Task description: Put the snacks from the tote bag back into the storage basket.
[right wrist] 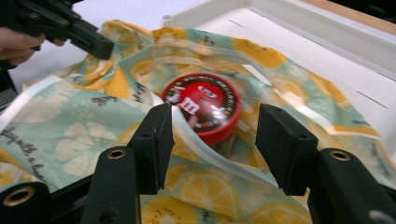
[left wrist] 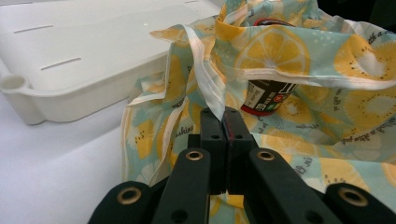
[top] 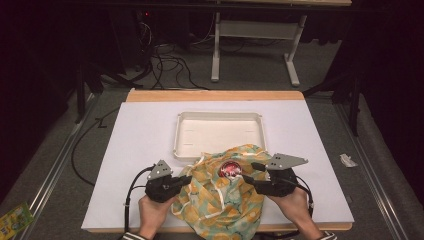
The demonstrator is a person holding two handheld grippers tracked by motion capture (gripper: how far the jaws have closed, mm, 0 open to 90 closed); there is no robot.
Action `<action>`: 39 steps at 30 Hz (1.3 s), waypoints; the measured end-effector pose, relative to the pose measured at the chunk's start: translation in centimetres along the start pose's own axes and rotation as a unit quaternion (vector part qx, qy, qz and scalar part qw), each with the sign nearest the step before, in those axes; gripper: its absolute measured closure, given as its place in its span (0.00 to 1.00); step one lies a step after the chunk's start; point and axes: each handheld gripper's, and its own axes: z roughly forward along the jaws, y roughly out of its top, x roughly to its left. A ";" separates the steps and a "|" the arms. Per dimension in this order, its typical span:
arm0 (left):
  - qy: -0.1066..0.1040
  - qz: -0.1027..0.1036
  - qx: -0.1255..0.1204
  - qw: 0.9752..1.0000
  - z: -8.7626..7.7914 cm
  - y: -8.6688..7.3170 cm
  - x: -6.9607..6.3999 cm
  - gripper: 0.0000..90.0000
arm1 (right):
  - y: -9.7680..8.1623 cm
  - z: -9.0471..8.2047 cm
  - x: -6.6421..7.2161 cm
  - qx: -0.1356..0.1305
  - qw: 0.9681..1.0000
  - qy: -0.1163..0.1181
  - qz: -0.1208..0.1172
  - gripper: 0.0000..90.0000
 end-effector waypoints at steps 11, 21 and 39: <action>0.000 -0.001 -0.004 1.000 -0.2 0.0 0.0 0.99 | 0.0 1.9 0.8 0.035 0.999 0.037 -0.012 0.51; 0.000 -0.002 -0.004 1.000 -0.1 0.0 0.0 0.99 | -1.4 2.7 1.0 0.068 0.996 0.055 -0.032 0.82; 0.001 -0.002 -0.003 1.000 -0.2 0.1 0.0 1.00 | -1.5 1.2 0.8 0.049 0.996 0.054 -0.046 1.00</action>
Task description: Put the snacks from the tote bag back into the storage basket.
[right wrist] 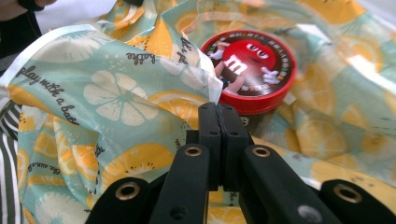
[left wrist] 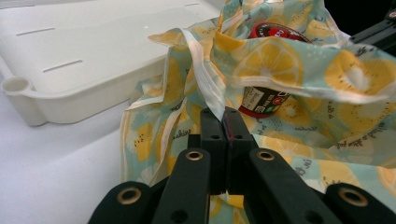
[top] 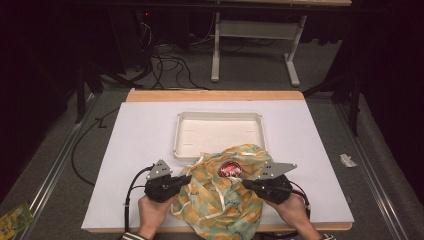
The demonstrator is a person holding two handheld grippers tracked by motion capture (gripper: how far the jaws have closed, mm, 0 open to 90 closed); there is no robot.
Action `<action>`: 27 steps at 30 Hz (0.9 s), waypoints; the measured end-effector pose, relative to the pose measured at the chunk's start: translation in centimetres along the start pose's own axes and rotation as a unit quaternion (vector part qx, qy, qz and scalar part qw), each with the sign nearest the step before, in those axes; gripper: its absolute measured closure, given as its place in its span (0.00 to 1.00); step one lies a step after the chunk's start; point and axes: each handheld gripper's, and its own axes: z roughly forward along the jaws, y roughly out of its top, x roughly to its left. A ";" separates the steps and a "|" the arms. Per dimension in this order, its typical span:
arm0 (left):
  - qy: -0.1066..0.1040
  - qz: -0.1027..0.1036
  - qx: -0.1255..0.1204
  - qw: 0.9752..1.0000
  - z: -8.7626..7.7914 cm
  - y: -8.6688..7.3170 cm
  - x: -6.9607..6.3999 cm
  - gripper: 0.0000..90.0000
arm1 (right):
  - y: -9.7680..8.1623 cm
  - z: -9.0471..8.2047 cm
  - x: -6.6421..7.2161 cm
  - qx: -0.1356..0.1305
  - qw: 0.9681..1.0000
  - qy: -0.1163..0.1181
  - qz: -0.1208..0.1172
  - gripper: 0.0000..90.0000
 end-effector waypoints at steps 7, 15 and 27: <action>0.001 -0.001 0.000 1.000 -0.1 0.0 0.0 1.00 | -0.4 -1.7 -0.3 -0.022 0.999 -0.025 0.007 1.00; 0.004 0.000 -0.001 1.000 -0.1 0.0 0.0 1.00 | -2.3 -3.7 -1.3 -0.042 0.997 -0.057 0.033 1.00; 0.004 -0.001 -0.001 1.000 -0.2 -0.2 -0.2 1.00 | -6.9 -4.8 -2.4 -0.026 0.993 -0.073 0.089 1.00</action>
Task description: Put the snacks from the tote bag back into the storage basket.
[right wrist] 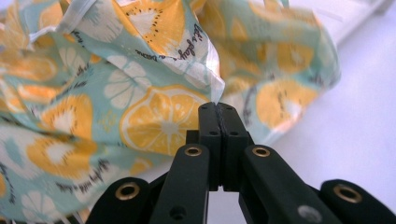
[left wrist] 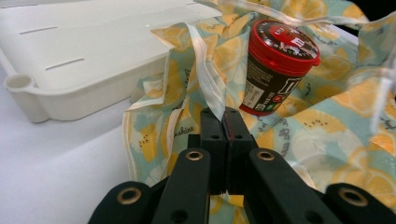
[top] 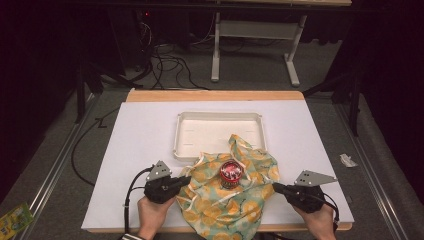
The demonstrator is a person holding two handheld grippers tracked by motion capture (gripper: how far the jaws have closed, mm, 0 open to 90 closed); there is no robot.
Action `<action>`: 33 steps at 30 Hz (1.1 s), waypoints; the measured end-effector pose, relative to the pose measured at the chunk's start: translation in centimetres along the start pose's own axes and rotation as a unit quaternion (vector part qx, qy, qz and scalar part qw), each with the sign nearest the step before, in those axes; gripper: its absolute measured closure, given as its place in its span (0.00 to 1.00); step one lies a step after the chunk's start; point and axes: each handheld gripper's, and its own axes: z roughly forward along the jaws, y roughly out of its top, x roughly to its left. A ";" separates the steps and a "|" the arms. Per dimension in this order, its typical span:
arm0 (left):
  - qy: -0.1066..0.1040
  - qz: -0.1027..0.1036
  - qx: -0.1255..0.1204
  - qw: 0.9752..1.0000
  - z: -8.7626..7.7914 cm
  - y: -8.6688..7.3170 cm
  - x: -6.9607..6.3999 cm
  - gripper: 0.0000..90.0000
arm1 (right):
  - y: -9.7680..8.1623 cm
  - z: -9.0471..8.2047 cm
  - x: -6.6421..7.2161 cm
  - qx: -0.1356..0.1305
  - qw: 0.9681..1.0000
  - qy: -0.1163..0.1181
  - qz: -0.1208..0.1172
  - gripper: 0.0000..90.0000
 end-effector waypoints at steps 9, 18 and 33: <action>-0.003 -0.001 0.003 1.000 0.3 -0.3 0.0 0.99 | -2.1 1.1 -0.5 0.037 0.999 -0.012 0.015 1.00; -0.008 0.001 0.001 1.000 0.3 -0.3 -0.1 0.99 | -1.5 1.9 -0.2 0.043 0.999 -0.016 0.017 0.93; -0.011 0.005 -0.002 1.000 0.4 -0.2 -0.3 0.99 | 2.7 -0.3 -0.9 -0.010 0.999 -0.041 0.016 0.80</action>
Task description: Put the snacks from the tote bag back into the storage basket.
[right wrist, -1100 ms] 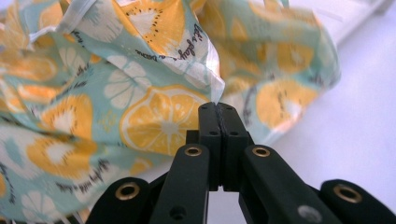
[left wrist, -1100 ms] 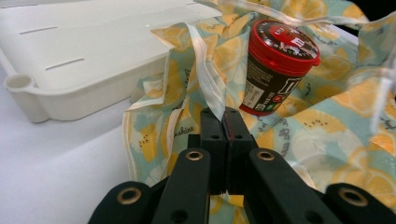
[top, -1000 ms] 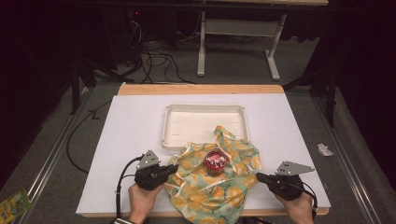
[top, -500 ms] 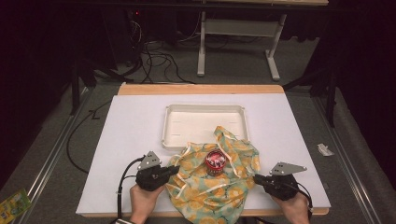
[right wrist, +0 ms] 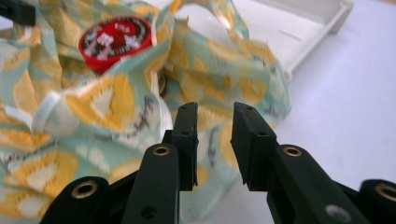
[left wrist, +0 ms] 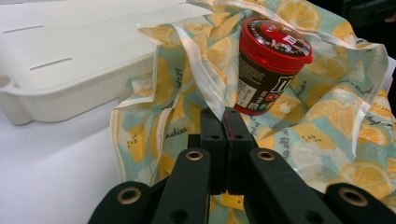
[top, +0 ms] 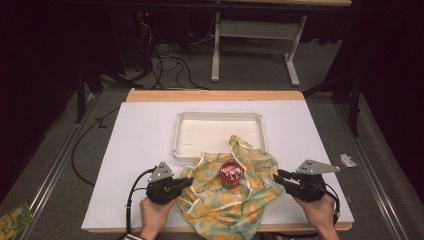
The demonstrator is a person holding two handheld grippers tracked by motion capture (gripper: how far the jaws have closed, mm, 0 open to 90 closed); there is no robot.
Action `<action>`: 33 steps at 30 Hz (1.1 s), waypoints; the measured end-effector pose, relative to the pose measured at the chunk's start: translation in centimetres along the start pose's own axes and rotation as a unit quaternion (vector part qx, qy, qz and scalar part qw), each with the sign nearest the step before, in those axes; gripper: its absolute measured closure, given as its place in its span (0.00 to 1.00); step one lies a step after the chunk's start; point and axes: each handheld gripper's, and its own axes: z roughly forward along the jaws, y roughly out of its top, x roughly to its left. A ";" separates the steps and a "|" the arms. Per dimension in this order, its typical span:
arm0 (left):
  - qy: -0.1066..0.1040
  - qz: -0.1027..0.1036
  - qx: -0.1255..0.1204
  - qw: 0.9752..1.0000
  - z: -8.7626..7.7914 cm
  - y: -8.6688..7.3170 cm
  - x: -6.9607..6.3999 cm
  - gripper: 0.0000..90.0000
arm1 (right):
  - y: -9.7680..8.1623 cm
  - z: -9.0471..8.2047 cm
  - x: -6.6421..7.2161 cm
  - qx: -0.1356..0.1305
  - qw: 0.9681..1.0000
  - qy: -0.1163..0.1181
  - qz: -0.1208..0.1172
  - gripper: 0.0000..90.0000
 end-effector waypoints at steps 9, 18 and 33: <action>-0.001 0.001 0.001 1.000 0.0 0.0 -0.1 0.99 | 3.4 2.0 0.8 0.001 1.000 0.006 -0.003 0.78; 0.001 0.004 0.002 1.000 0.0 0.0 -0.1 0.99 | 5.6 4.4 1.6 0.006 1.000 0.029 0.002 0.74; 0.001 0.007 0.001 1.000 -0.1 0.1 -0.2 0.99 | 5.8 6.4 2.1 0.031 0.998 0.046 -0.005 1.00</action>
